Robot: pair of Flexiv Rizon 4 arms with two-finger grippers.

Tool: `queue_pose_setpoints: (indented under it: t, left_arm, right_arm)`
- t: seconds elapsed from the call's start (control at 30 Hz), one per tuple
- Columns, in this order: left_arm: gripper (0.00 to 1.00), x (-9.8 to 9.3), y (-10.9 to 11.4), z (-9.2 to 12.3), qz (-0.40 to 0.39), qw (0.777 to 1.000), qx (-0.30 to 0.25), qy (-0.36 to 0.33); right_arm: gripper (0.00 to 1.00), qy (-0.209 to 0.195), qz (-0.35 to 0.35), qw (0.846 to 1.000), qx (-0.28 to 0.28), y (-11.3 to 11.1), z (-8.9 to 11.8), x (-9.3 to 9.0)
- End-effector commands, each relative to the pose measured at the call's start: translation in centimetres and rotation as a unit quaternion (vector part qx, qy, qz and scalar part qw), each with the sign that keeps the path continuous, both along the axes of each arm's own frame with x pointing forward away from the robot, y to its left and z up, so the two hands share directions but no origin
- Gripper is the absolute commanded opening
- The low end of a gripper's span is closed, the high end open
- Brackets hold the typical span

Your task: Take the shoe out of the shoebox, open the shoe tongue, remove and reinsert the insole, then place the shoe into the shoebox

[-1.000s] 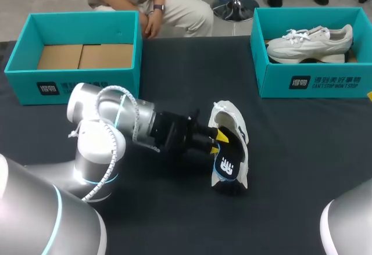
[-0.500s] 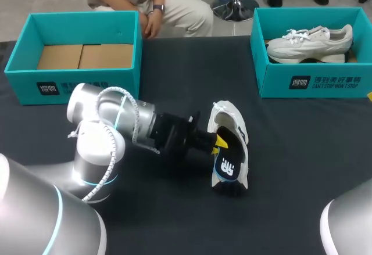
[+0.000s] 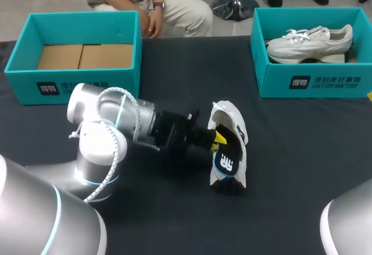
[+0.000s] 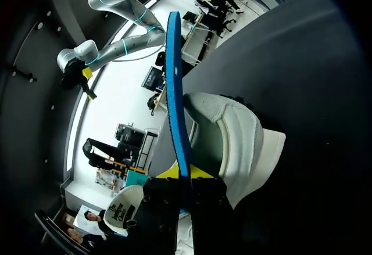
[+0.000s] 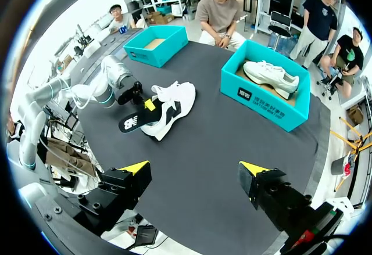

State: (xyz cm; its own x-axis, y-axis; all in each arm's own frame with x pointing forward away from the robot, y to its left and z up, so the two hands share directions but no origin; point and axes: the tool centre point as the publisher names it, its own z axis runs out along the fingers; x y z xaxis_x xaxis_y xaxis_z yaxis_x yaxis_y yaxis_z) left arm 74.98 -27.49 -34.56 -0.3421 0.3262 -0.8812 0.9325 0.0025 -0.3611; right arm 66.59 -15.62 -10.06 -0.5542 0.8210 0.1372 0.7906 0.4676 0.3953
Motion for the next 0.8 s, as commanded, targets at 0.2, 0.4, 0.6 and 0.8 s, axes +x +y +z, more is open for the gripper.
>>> queue_pose_setpoints:
  t: [0.2,0.4,0.6,0.8]
  left_arm:
    - [0.14,-0.1,-0.8,0.1,-0.008,1.0,0.004,0.007]
    - [0.24,-0.6,-0.1,0.6,-0.011,1.0,0.003,0.01]
    - [0.2,-1.4,0.2,1.2,-0.017,1.0,-0.001,0.008]
    - [0.2,-2.2,-0.1,1.7,-0.029,1.0,-0.005,0.006]
  right_arm:
    - [1.0,0.004,0.001,1.0,-0.001,0.0,0.1,0.3]
    - [1.0,0.004,0.001,1.0,-0.001,0.0,0.1,0.3]
    - [1.0,0.004,0.001,1.0,-0.001,0.0,0.1,0.3]
    - [1.0,0.004,0.001,1.0,-0.001,0.0,0.1,0.3]
